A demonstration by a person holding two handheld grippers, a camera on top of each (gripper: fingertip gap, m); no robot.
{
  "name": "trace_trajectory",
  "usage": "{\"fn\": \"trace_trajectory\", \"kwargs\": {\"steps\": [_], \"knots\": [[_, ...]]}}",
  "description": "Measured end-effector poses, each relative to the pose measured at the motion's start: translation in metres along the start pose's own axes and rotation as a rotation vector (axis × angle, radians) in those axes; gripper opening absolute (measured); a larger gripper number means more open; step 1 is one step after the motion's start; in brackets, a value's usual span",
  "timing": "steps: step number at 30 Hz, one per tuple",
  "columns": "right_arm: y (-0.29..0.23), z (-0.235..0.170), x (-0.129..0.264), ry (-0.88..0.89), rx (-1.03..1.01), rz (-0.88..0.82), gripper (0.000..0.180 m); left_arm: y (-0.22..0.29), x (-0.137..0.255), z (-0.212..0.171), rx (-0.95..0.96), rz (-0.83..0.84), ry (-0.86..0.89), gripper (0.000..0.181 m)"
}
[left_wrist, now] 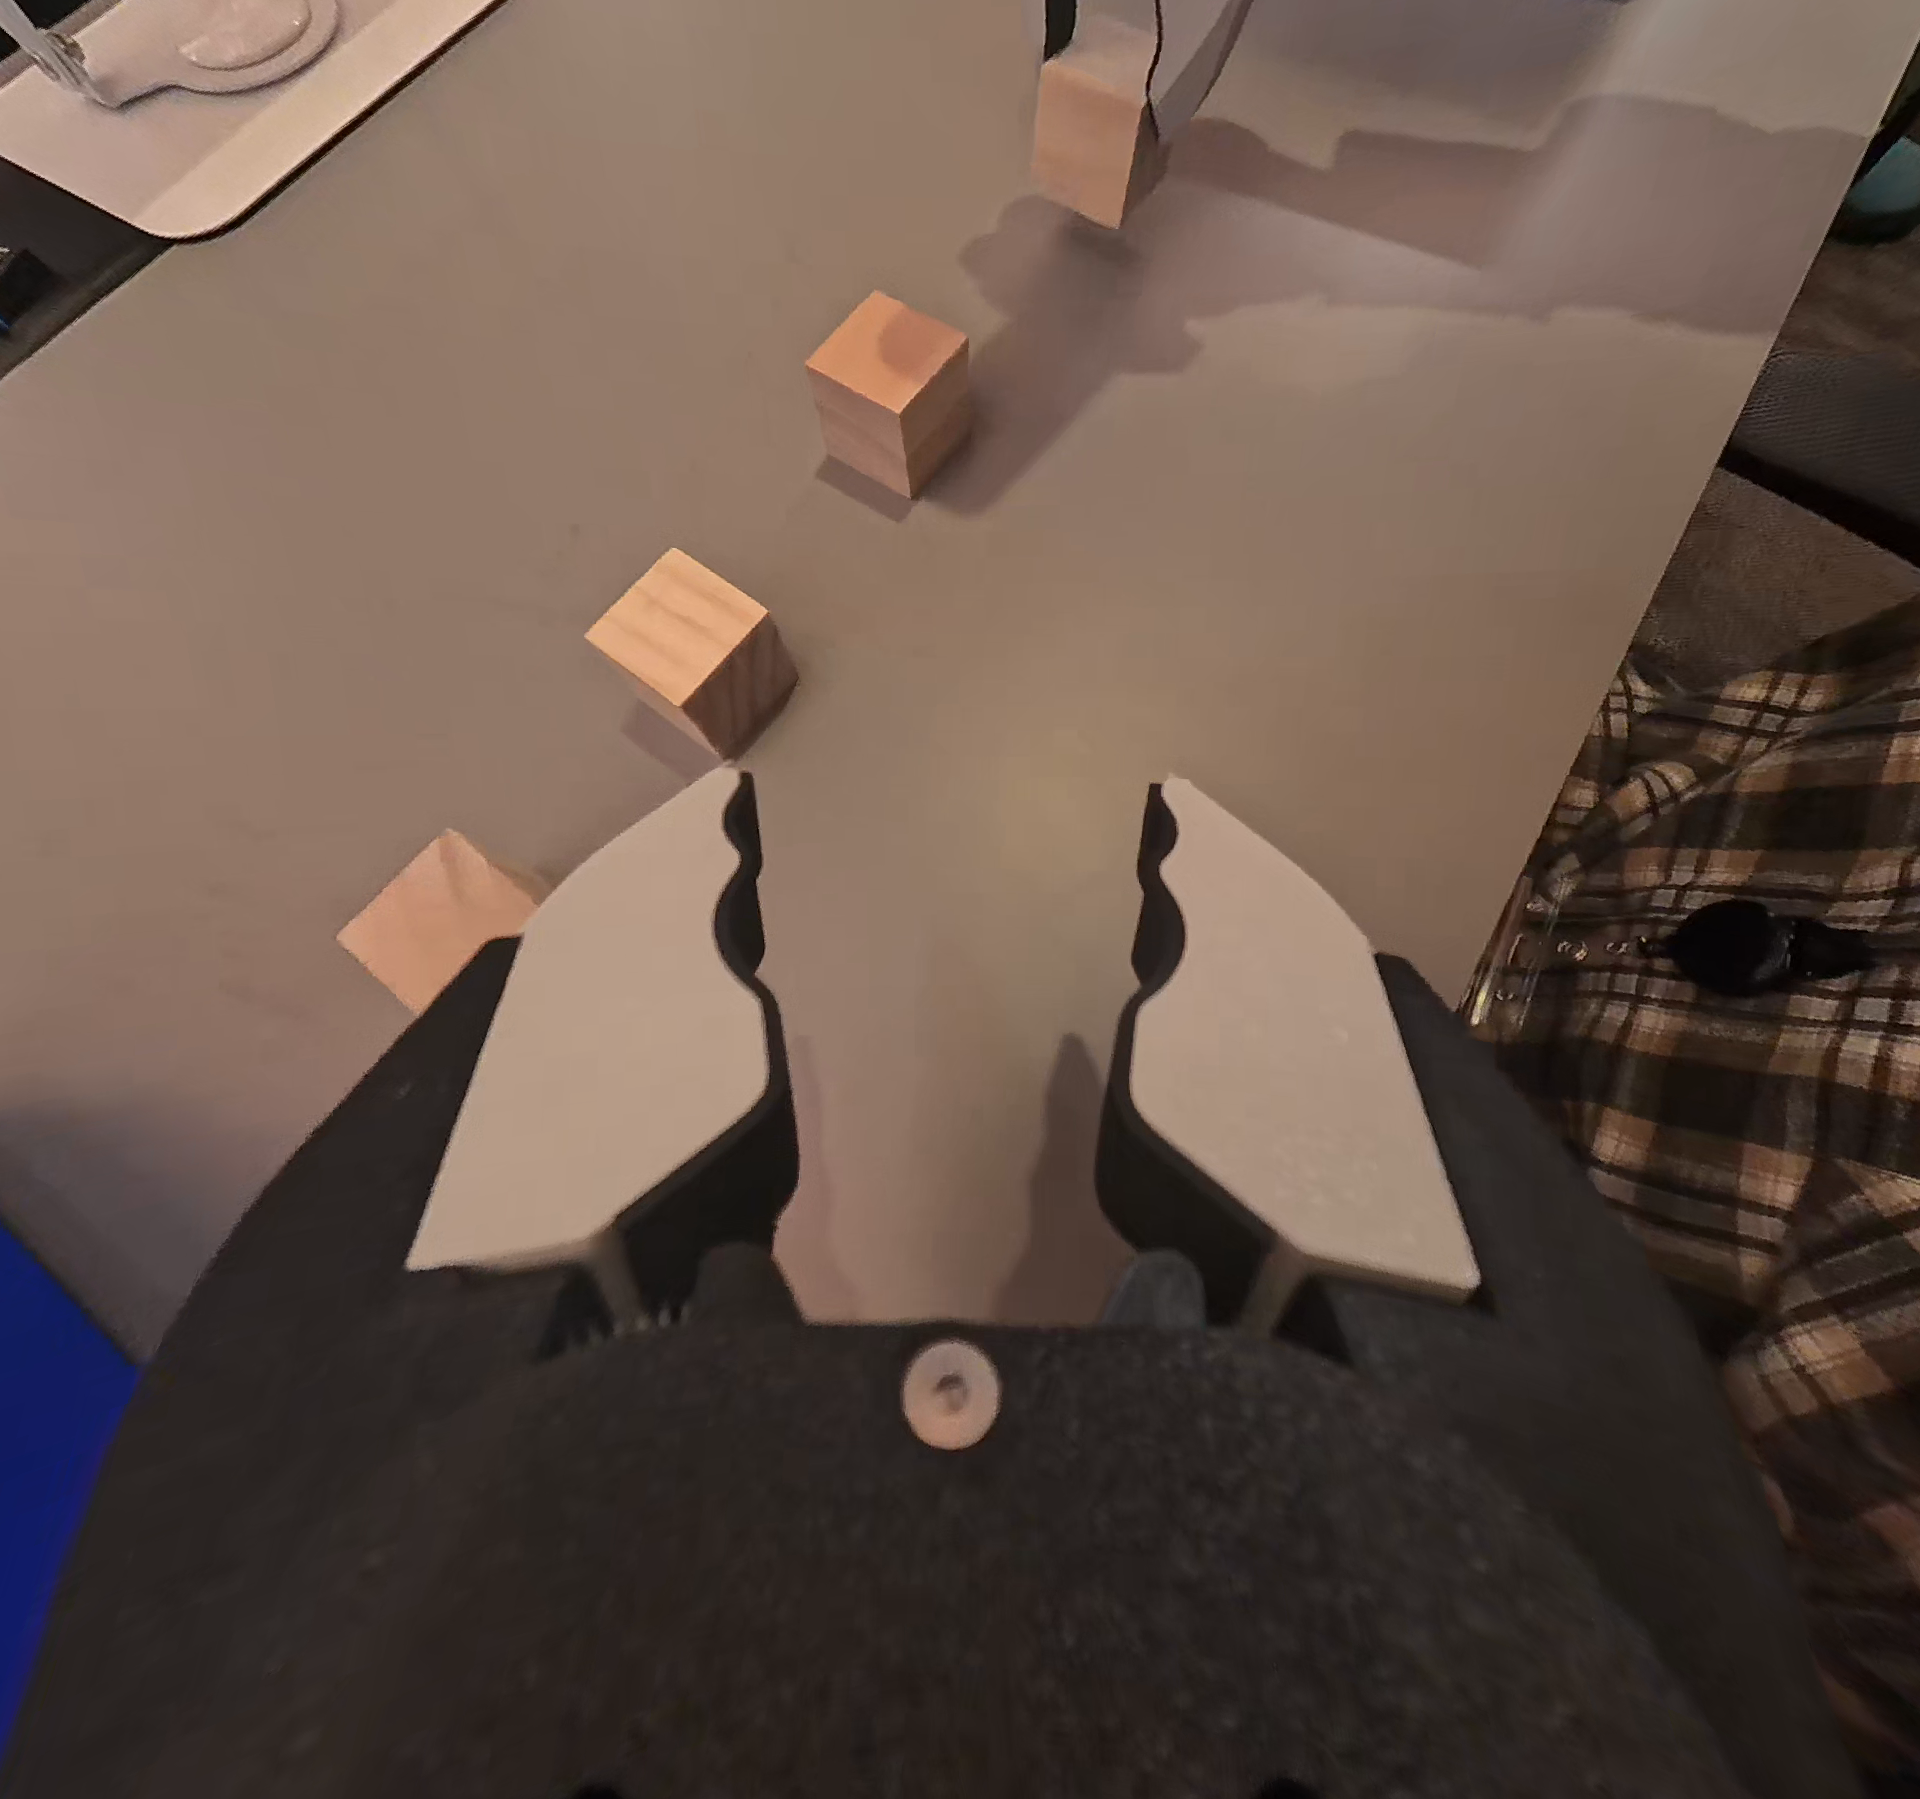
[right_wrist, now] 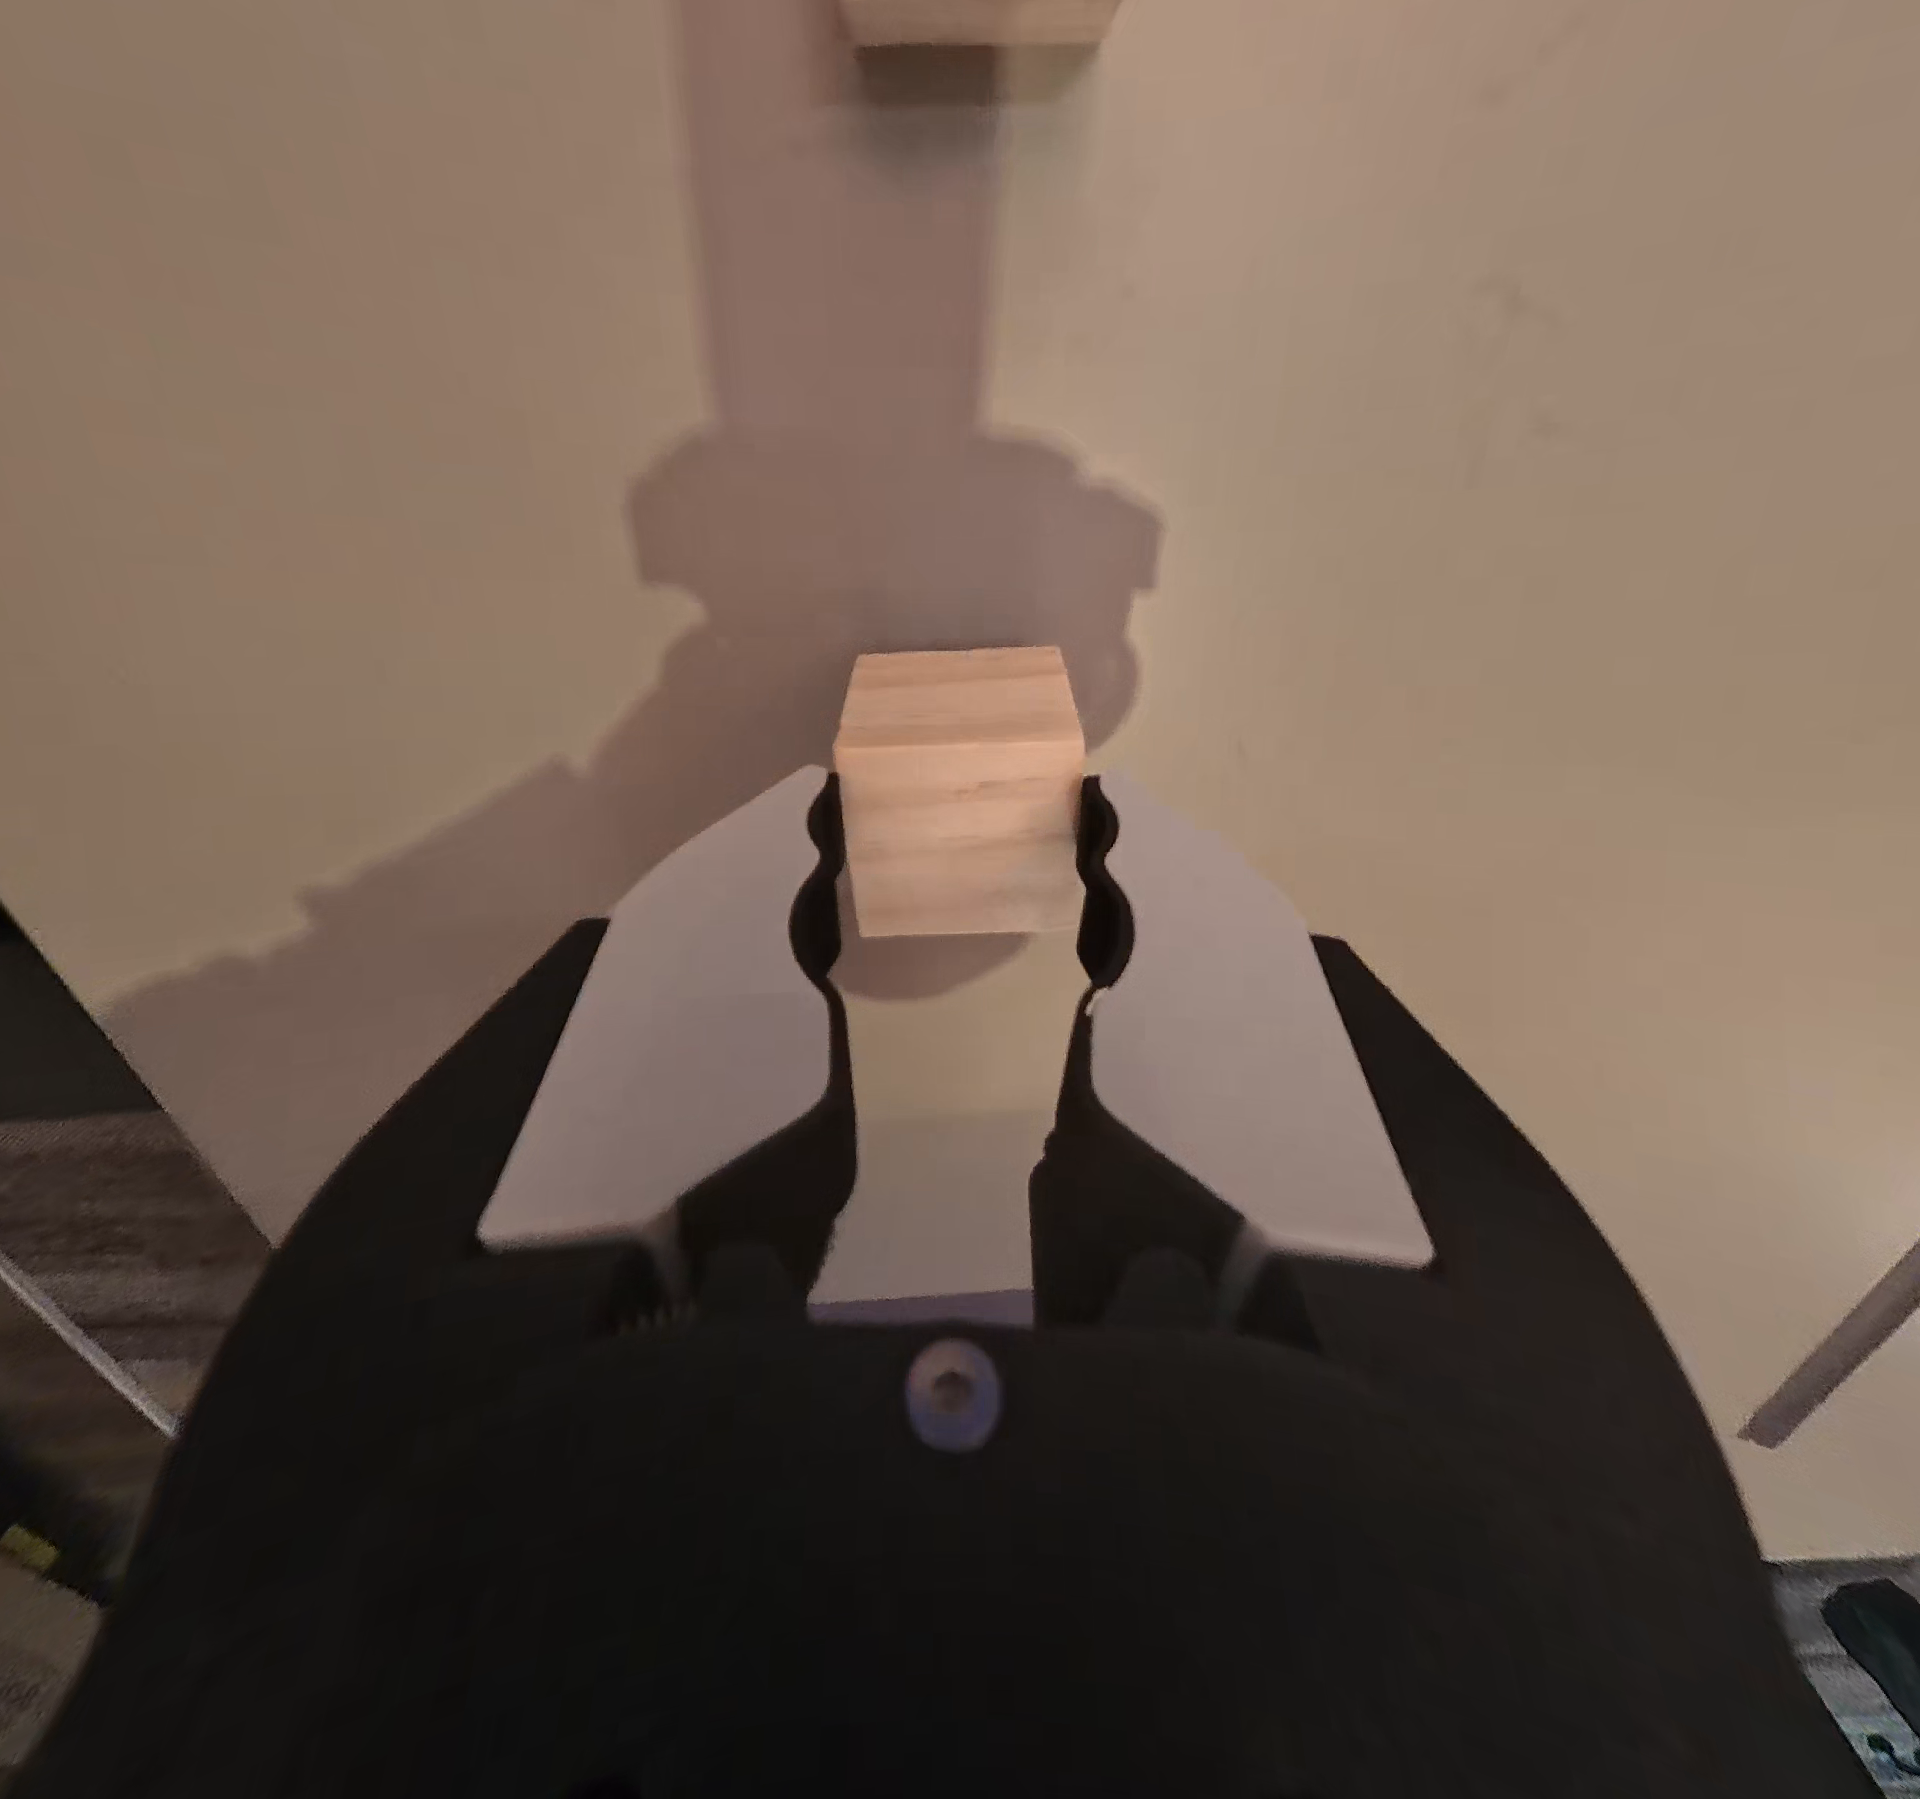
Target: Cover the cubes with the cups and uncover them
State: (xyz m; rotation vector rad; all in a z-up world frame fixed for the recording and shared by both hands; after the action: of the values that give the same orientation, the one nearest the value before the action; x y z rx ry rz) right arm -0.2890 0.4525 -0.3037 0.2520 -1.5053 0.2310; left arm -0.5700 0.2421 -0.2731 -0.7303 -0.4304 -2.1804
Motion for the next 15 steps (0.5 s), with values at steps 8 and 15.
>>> {"fn": "trace_trajectory", "kwargs": {"steps": [8, 15], "knots": [[0.006, 0.006, -0.01, -0.035, -0.02, 0.022, 0.043, 0.002, 0.001, 0.0, -0.03, 0.01, -0.002, 0.067], [0.005, 0.009, -0.018, -0.055, -0.021, 0.039, 0.043, 0.003, 0.001, -0.001, -0.034, 0.002, -0.004, 0.065]]}}
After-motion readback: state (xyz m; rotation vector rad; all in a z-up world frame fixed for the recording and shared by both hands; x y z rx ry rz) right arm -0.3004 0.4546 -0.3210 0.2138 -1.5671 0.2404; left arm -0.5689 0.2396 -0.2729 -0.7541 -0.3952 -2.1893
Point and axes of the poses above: each gripper's, where its closed fingertips meet, x back along the fingers, z out of its top, y = z × x across the jaws, the point moved 9 cm from there along x, back along the fingers, and after that the axes turned 8 degrees about x, right-handed, at the moved point
